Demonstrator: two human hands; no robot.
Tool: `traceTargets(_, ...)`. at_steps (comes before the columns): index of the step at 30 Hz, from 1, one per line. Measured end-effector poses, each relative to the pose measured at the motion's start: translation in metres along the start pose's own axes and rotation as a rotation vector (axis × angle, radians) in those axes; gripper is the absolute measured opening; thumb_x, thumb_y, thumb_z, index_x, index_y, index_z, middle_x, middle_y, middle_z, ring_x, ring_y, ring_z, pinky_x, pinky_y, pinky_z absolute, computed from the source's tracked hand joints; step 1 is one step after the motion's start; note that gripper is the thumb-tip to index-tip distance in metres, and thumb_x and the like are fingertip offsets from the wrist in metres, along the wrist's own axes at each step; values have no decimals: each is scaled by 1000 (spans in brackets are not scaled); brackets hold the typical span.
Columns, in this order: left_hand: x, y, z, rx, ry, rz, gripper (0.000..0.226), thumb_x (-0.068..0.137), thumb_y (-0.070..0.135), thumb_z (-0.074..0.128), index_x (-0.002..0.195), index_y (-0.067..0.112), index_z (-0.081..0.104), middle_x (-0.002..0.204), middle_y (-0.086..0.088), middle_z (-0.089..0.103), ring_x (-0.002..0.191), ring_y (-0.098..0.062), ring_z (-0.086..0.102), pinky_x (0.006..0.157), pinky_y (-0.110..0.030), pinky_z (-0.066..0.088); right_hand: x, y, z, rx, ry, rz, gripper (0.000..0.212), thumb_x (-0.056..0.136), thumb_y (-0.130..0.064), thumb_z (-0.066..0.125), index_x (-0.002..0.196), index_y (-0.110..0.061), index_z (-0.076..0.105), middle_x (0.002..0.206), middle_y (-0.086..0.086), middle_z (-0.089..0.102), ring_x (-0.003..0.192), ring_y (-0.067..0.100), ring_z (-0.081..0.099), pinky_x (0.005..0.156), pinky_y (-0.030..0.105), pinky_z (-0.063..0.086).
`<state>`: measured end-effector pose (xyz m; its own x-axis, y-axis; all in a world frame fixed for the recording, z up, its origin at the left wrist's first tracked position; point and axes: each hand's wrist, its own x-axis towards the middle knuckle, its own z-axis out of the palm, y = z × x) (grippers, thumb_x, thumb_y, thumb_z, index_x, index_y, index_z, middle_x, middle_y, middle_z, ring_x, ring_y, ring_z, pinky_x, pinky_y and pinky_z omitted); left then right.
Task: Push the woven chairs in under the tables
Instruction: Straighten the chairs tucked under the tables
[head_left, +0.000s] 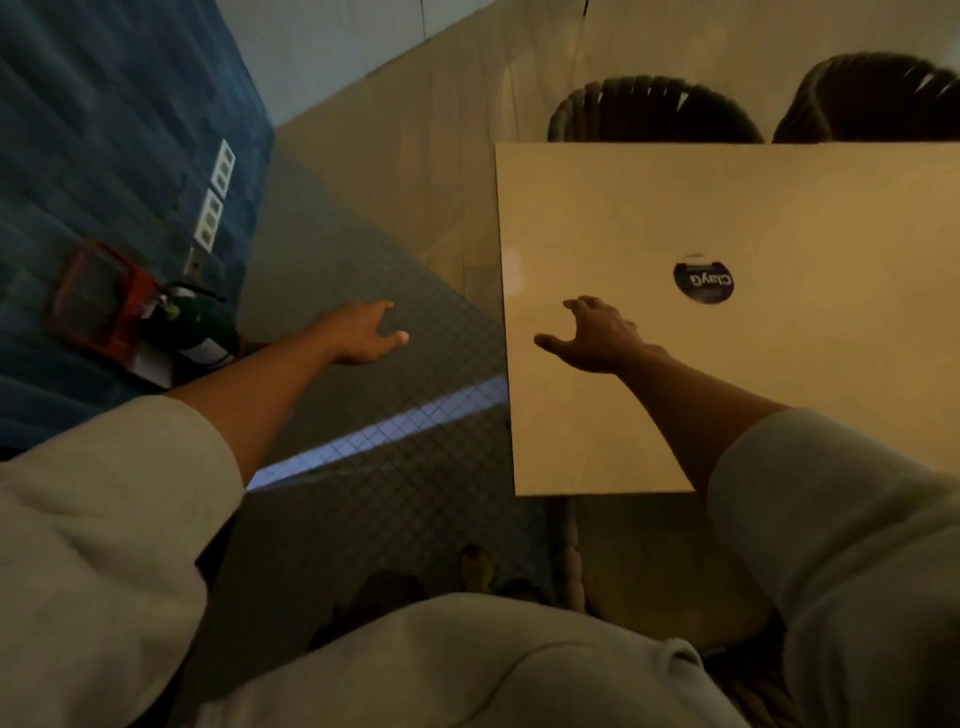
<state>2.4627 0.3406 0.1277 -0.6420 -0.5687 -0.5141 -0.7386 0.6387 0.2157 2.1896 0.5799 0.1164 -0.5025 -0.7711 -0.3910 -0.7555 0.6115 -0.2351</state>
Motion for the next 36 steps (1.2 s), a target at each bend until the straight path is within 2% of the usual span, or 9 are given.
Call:
traceTargets(3, 34, -21, -29, -11, 13, -15, 82, 97, 64, 52, 161, 19, 28, 163, -15, 36, 146, -37, 39, 117, -55, 35, 50, -22, -18, -18, -18, 9, 94, 90, -77, 56, 160, -20, 32, 166, 10, 32, 147, 37, 38, 114, 62, 38)
traceTargets(7, 88, -49, -59, -6, 16, 21, 77, 101, 56, 53, 160, 13, 31, 163, -16, 35, 147, -35, 38, 116, -44, 35, 110, -44, -31, -33, -39, 40, 89, 92, -74, 56, 159, -19, 34, 163, 11, 36, 143, 36, 43, 111, 60, 42)
traceTargets(12, 176, -92, -118, 56, -4, 59, 79, 98, 66, 49, 159, 19, 32, 162, -14, 38, 146, -36, 41, 117, -51, 37, 184, -75, -57, 3, -48, 137, 88, 93, -72, 57, 158, -16, 37, 162, 12, 38, 141, 37, 45, 111, 59, 42)
traceTargets(15, 223, -101, -163, 109, -24, 123, 78, 99, 66, 47, 160, 20, 31, 163, -12, 37, 147, -36, 39, 117, -49, 35, 220, -94, -76, 20, -47, 198, 86, 92, -72, 57, 157, -18, 39, 161, 12, 39, 141, 37, 45, 112, 59, 41)
traceTargets(18, 279, -99, -211, 153, 5, 220, 76, 100, 63, 49, 158, 16, 33, 159, -15, 43, 143, -37, 44, 114, -50, 40, 256, -111, -97, 66, 25, 274, 85, 93, -72, 57, 156, -19, 39, 159, 12, 41, 140, 37, 46, 111, 58, 42)
traceTargets(22, 342, -92, -256, 207, -15, 326, 76, 100, 63, 48, 158, 17, 33, 156, -15, 47, 140, -36, 47, 112, -50, 42, 298, -120, -123, 67, 23, 339, 85, 92, -72, 58, 156, -20, 39, 159, 11, 41, 139, 37, 47, 109, 58, 44)
traceTargets(31, 493, -77, -334, 256, 2, 383, 77, 99, 65, 46, 159, 18, 31, 159, -10, 44, 142, -34, 45, 112, -49, 41, 421, -95, -174, 62, 29, 438, 88, 89, -75, 57, 156, -21, 36, 157, 11, 43, 138, 36, 47, 108, 58, 46)
traceTargets(34, 554, -69, -367, 289, -3, 378, 79, 99, 67, 44, 160, 17, 30, 160, -10, 42, 143, -33, 44, 112, -51, 40, 495, -67, -188, 71, 15, 420, 93, 78, -91, 43, 145, -26, 49, 143, 10, 54, 121, 33, 58, 94, 54, 56)
traceTargets(36, 591, -55, -393, 321, -28, 386, 79, 100, 66, 43, 160, 17, 29, 161, -9, 41, 144, -33, 43, 113, -51, 39, 551, -35, -192, 56, -35, 429, 103, 71, -97, 33, 135, -21, 57, 130, 10, 58, 110, 31, 61, 87, 51, 58)
